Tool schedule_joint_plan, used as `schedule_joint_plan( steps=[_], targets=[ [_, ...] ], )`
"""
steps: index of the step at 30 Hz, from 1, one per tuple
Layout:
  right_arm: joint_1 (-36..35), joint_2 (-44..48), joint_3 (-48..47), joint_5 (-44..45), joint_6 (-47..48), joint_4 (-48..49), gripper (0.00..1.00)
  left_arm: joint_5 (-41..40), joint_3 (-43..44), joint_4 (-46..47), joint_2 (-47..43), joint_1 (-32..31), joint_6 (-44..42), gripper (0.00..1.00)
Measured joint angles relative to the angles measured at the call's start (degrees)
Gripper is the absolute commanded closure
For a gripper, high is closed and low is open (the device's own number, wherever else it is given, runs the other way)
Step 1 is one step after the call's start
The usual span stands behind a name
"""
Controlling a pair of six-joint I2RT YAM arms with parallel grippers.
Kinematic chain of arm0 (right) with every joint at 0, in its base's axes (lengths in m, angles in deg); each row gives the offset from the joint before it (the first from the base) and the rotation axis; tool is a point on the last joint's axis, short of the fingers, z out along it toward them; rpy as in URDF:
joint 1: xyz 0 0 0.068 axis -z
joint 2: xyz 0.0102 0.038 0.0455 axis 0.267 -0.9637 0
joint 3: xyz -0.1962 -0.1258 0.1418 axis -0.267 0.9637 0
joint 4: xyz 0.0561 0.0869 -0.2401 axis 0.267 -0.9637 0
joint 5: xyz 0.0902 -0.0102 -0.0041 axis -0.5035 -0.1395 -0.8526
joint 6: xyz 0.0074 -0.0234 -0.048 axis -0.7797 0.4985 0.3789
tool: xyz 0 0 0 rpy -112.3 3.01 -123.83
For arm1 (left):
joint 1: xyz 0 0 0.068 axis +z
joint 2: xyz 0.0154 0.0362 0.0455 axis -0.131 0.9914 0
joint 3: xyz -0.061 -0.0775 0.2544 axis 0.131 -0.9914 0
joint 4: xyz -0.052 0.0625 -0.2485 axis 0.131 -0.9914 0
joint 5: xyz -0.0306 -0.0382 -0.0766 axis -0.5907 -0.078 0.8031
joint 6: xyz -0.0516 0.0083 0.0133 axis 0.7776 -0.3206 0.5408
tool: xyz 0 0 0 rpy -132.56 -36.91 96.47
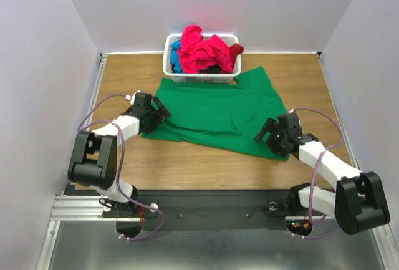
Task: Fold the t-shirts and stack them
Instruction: Fold the tshirt
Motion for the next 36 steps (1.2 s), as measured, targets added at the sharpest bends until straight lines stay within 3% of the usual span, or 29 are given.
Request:
schedule_joint_plan(
  steps=[11, 20, 29, 36],
  targets=[
    [0.8, 10.4, 4.4, -1.2, -7.3, -7.6, 0.00, -4.5, -12.3, -9.9, -16.7, 0.0, 5.9, 0.02],
    [0.8, 20.5, 7.3, -2.3, -13.6, -15.8, 0.00, -3.3, -19.0, -15.6, -28.6, 0.0, 9.0, 0.02],
    [0.8, 29.7, 5.6, -1.1, -13.6, -27.6, 0.00, -3.3, -19.3, -28.1, -41.3, -0.7, 12.1, 0.01],
    [0.9, 24.5, -6.1, 0.0, -7.1, -27.8, 0.00, -7.6, -9.4, -34.4, -42.6, -0.7, 12.4, 0.01]
  ],
)
